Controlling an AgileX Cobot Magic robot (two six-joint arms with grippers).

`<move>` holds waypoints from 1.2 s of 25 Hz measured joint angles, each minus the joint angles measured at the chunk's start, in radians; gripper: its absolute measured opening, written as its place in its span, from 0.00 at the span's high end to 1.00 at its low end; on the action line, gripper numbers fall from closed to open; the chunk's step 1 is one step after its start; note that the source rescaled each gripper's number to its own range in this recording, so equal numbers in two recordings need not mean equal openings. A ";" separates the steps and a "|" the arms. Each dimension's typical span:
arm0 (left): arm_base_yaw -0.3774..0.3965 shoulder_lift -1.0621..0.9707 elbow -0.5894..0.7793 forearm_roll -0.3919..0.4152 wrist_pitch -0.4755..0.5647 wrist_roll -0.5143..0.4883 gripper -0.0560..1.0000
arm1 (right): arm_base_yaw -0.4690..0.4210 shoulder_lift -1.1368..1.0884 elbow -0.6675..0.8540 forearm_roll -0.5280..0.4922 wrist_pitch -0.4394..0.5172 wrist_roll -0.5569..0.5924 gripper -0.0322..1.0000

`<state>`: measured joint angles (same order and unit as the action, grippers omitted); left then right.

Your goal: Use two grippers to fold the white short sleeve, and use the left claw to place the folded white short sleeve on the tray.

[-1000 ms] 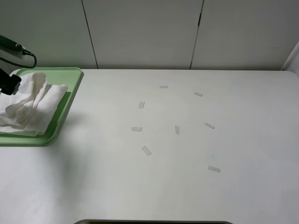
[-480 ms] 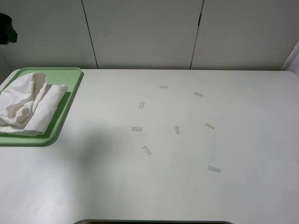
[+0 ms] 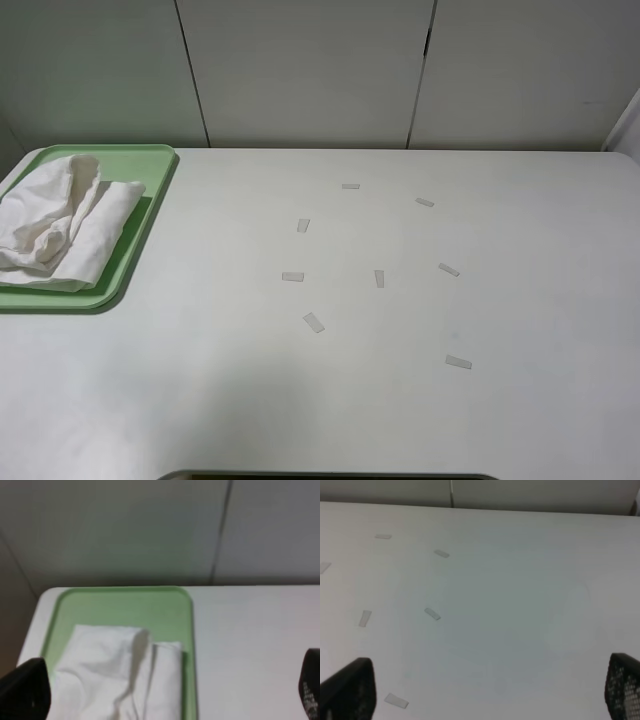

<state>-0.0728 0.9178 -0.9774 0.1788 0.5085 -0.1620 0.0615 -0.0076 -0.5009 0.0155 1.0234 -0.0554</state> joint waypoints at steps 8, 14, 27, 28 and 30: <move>0.000 -0.224 0.031 -0.143 0.097 0.117 0.00 | 0.000 0.000 0.000 0.000 0.000 0.000 0.00; 0.000 -0.485 0.119 -0.145 0.211 0.119 0.01 | 0.000 0.000 0.000 0.000 0.000 0.000 0.00; -0.048 -0.728 0.123 -0.118 0.504 0.105 0.01 | 0.000 0.000 0.000 0.000 0.000 0.000 0.00; -0.048 -0.750 0.123 -0.108 0.519 0.096 0.02 | 0.000 0.000 0.000 0.000 0.000 0.000 0.00; -0.048 -0.767 0.123 -0.094 0.536 0.086 0.02 | 0.000 0.000 0.000 0.000 0.000 0.000 0.00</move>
<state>-0.1208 0.1507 -0.8542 0.0853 1.0447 -0.0761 0.0615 -0.0076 -0.5009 0.0155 1.0234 -0.0554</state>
